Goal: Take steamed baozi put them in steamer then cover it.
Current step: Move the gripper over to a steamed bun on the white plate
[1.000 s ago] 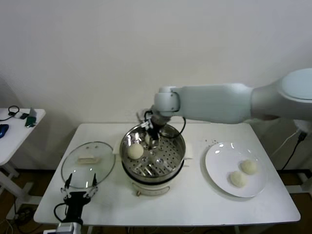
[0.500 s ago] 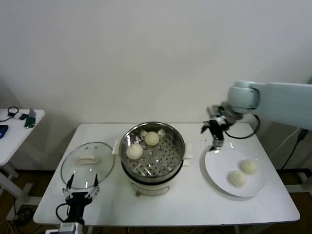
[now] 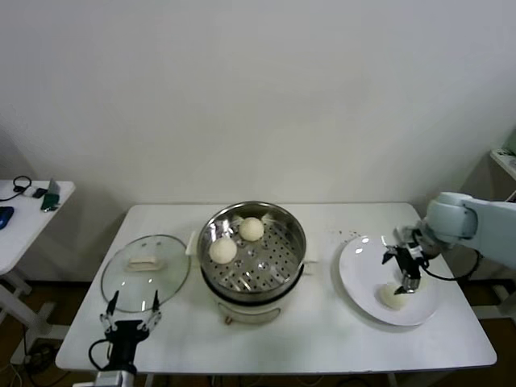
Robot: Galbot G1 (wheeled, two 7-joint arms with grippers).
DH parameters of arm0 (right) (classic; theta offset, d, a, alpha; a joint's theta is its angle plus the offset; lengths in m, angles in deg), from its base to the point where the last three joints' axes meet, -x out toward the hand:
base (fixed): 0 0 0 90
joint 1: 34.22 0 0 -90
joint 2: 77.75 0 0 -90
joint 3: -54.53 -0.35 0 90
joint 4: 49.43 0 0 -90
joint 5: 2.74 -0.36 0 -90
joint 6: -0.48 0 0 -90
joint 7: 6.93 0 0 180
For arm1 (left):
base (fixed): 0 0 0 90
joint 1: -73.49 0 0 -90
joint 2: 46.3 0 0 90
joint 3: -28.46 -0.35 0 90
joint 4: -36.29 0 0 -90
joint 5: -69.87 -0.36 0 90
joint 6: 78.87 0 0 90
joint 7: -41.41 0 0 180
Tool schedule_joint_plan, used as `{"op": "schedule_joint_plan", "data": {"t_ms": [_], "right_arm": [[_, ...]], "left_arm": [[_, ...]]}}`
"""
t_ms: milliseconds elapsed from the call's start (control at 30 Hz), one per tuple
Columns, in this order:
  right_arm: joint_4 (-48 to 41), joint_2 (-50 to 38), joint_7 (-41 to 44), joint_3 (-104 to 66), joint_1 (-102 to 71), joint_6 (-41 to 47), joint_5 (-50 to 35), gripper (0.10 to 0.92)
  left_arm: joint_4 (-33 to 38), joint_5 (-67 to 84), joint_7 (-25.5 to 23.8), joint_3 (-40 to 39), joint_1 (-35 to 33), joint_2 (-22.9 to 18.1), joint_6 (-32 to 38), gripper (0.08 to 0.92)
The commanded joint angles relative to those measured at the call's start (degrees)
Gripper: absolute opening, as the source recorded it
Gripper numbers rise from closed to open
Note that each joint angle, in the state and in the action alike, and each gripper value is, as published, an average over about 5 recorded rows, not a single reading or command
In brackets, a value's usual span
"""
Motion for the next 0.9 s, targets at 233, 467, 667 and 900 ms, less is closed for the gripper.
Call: {"op": "schedule_joint_plan", "data": {"t_ms": [233, 467, 667, 900], "right_arm": [[-8.03, 0.30, -0.51, -11.13, -15.41, 0.03, 5.86, 0.823], [-7.89, 0.55, -0.67, -12.71, -17.73, 0.59, 6.00, 0.823], [-9.22, 1.02, -1.36, -15.82, -20.47, 0.65, 7.52, 0.823], [-9.42, 1.19, -1.84, -18.51, -22.21, 0.61, 7.64, 0.814]], "left_arm": [[-0.15, -0.19, 0.07, 0.07, -0.29, -0.07, 0.22, 0.823], [-0.09, -0.14, 0.06, 0.10, -0.35, 0.08, 0.19, 0.823], [-0.11, -0.16, 0.07, -0.02, -0.36, 0.14, 0.21, 0.823], [-0.13, -0.11, 0.09, 0.10, -0.35, 0.20, 0.31, 0.823]]}}
